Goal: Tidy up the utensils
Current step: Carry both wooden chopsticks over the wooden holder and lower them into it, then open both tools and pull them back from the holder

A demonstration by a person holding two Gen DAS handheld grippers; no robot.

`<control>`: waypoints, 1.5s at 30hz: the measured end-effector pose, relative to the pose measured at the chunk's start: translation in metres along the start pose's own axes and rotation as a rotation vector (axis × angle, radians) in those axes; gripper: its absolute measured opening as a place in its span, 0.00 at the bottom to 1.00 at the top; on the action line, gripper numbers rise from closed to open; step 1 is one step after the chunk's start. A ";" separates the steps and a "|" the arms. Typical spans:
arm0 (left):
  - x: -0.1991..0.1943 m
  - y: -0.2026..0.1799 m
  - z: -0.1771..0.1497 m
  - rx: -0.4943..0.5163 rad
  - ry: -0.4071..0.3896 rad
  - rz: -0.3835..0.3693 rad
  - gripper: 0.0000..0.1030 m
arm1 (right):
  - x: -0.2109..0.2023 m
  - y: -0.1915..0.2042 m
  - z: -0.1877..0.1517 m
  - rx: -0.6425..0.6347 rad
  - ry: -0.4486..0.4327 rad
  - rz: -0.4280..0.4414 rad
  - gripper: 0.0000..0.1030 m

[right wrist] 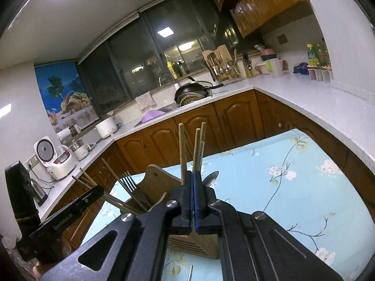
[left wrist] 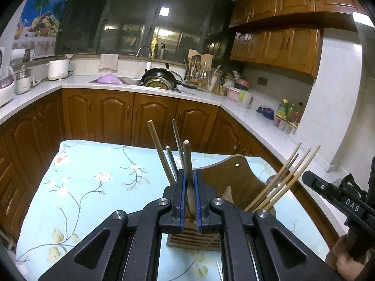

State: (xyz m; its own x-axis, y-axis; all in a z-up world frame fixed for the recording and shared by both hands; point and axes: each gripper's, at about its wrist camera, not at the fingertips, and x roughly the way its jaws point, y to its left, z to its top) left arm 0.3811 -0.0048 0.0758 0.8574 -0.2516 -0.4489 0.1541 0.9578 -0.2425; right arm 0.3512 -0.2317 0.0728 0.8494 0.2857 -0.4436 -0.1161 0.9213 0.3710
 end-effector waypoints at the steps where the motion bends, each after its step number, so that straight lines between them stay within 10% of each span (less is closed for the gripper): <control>1: 0.000 0.002 -0.002 -0.002 0.002 0.000 0.05 | 0.000 0.000 0.000 0.001 0.003 0.000 0.00; 26: -0.060 0.012 -0.054 -0.083 0.040 0.026 0.61 | -0.046 -0.006 -0.045 0.048 0.025 0.007 0.59; 45: -0.139 0.023 -0.130 -0.179 0.161 0.070 0.67 | -0.086 -0.001 -0.137 0.036 0.107 -0.011 0.71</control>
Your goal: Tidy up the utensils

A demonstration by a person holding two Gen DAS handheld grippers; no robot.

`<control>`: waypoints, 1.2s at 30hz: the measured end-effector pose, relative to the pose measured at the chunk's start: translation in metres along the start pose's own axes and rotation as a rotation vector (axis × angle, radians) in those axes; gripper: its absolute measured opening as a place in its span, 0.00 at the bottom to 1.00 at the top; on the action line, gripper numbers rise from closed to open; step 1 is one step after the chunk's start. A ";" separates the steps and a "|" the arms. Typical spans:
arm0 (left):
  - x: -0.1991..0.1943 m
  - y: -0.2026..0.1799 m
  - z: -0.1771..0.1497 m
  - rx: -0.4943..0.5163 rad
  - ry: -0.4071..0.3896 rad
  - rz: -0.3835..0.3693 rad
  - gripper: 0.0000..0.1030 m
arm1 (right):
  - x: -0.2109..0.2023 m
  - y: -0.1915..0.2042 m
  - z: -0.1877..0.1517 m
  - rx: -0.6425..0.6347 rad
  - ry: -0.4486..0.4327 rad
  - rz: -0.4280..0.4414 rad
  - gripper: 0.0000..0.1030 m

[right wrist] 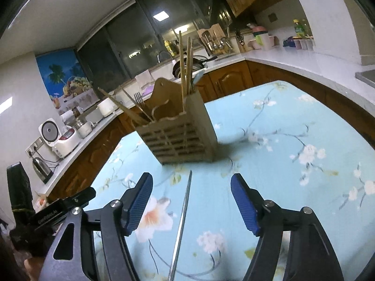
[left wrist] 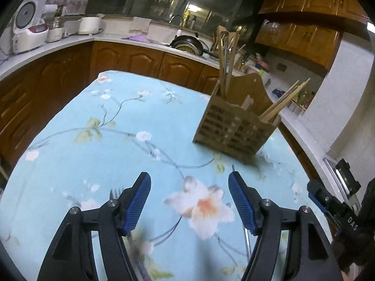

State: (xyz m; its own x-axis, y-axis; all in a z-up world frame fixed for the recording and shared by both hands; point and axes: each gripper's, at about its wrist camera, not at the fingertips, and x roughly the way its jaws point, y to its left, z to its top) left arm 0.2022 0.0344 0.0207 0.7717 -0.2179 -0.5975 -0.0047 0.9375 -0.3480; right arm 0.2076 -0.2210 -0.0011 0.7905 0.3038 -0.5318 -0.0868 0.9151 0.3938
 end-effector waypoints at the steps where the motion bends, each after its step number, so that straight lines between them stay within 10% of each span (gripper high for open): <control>1: -0.003 0.002 -0.003 -0.001 0.000 0.003 0.68 | -0.003 0.000 -0.006 -0.001 0.000 -0.006 0.72; 14: -0.056 0.001 -0.051 0.107 -0.074 0.062 0.77 | -0.040 0.010 -0.046 -0.131 -0.044 -0.063 0.86; 24: -0.129 -0.004 -0.102 0.174 -0.295 0.112 0.99 | -0.120 0.040 -0.081 -0.361 -0.359 -0.083 1.00; 36: -0.144 -0.008 -0.140 0.234 -0.275 0.158 0.99 | -0.134 0.035 -0.104 -0.395 -0.363 -0.119 1.00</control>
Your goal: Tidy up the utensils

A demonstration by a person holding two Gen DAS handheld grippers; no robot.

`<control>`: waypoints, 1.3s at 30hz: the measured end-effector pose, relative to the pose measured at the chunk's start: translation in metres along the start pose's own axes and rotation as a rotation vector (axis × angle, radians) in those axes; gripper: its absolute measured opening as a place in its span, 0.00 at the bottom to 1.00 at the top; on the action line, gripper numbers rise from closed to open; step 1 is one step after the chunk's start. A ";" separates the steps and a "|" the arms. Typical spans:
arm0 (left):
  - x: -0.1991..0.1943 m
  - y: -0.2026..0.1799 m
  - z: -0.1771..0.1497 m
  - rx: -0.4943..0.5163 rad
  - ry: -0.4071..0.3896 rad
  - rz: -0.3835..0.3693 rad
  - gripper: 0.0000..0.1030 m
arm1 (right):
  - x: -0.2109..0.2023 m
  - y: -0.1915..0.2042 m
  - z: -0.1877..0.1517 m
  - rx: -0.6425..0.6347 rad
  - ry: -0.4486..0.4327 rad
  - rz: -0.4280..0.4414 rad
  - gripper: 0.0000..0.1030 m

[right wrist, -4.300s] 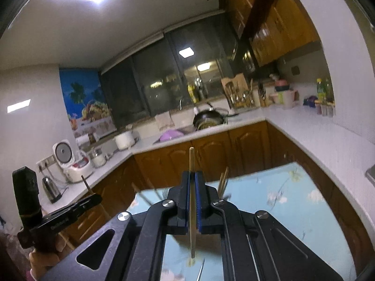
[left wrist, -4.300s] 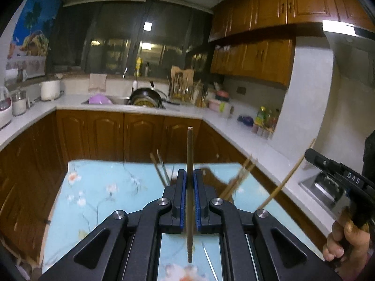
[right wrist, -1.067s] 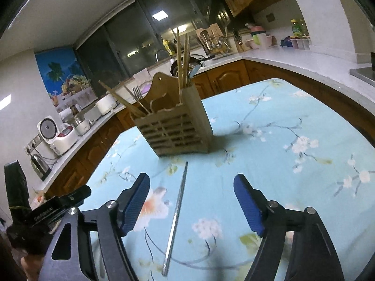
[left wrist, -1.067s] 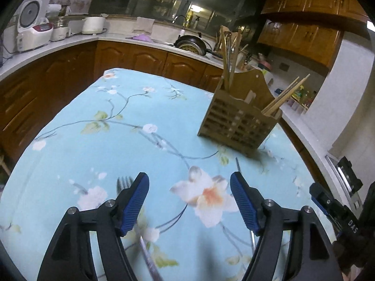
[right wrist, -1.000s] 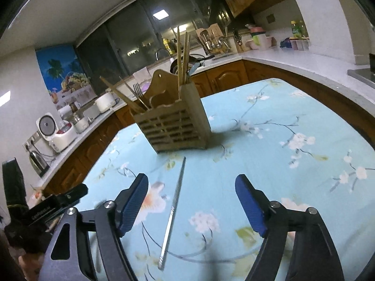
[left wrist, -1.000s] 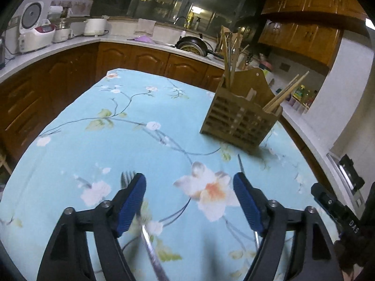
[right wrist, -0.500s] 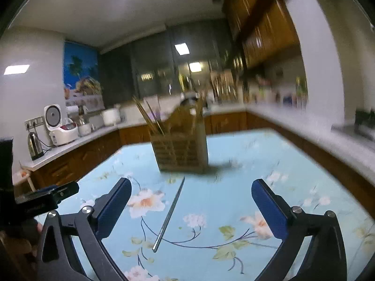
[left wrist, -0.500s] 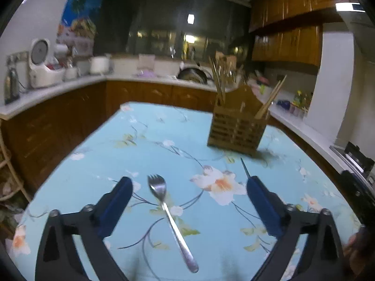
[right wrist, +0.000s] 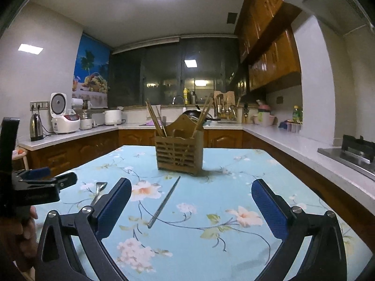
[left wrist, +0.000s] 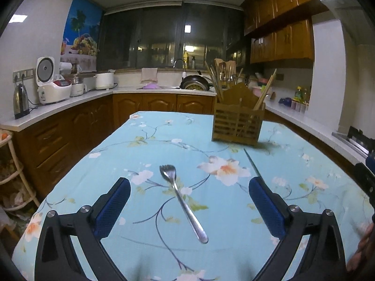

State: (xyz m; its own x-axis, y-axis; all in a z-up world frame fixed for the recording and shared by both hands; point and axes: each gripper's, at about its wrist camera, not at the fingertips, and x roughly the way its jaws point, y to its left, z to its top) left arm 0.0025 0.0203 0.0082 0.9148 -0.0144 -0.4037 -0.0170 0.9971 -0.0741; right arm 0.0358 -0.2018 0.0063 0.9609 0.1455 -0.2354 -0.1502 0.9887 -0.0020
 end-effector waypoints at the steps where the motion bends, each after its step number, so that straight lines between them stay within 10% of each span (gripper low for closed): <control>1: 0.002 0.000 0.002 0.001 0.004 0.001 0.99 | 0.000 -0.001 -0.001 0.002 0.006 -0.003 1.00; 39: -0.011 0.016 0.008 0.028 -0.058 0.045 0.99 | -0.010 -0.011 -0.005 0.045 -0.005 -0.003 1.00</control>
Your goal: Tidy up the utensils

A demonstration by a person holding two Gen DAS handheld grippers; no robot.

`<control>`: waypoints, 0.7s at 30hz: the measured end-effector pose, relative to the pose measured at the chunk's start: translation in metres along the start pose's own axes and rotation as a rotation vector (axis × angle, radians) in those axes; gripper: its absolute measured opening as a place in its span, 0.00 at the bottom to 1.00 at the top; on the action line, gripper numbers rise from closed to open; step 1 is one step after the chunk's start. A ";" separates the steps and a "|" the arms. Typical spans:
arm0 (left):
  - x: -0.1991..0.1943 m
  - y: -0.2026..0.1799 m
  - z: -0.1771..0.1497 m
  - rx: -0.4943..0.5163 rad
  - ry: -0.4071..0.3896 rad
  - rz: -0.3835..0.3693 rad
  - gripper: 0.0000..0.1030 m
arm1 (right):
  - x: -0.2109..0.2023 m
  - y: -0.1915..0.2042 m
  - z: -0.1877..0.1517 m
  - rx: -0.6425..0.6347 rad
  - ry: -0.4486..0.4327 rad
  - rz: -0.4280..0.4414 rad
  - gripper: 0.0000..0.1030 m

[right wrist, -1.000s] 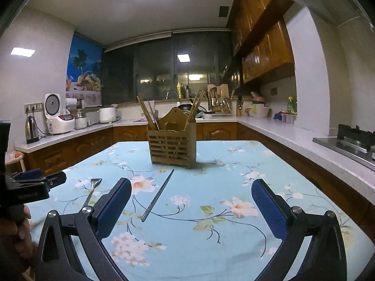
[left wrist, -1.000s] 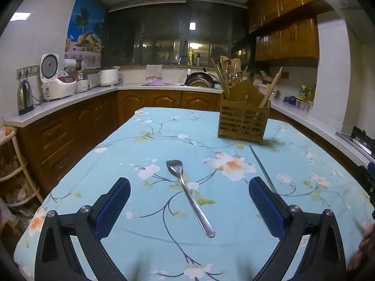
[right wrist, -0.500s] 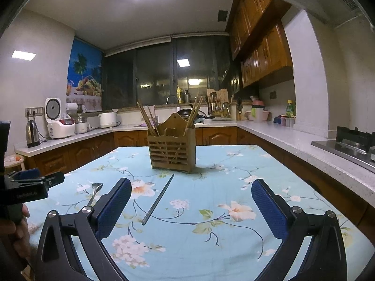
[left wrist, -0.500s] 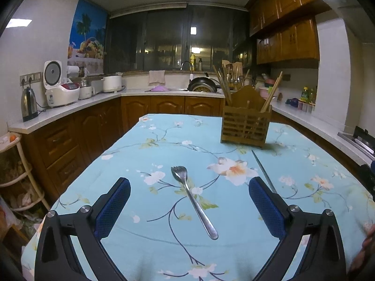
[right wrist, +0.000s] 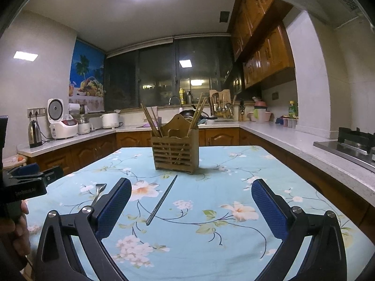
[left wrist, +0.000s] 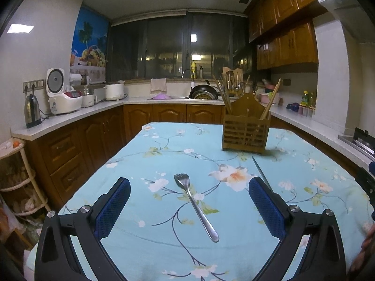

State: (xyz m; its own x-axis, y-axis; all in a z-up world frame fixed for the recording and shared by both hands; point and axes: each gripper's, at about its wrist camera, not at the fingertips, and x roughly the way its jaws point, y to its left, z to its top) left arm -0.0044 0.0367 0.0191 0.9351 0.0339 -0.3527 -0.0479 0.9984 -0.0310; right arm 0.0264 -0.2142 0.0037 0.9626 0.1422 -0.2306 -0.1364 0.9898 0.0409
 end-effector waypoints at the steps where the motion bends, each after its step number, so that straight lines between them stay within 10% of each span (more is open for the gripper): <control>1: 0.000 0.000 0.000 0.003 -0.001 -0.001 0.99 | 0.000 0.000 0.000 0.001 0.000 0.000 1.00; 21: -0.003 -0.002 -0.001 0.020 -0.006 0.003 0.99 | -0.002 0.004 -0.002 0.001 0.008 0.003 1.00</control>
State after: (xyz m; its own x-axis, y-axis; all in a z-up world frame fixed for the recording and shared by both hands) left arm -0.0080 0.0344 0.0194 0.9371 0.0369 -0.3472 -0.0433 0.9990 -0.0109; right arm 0.0236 -0.2103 0.0028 0.9603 0.1452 -0.2381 -0.1390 0.9894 0.0427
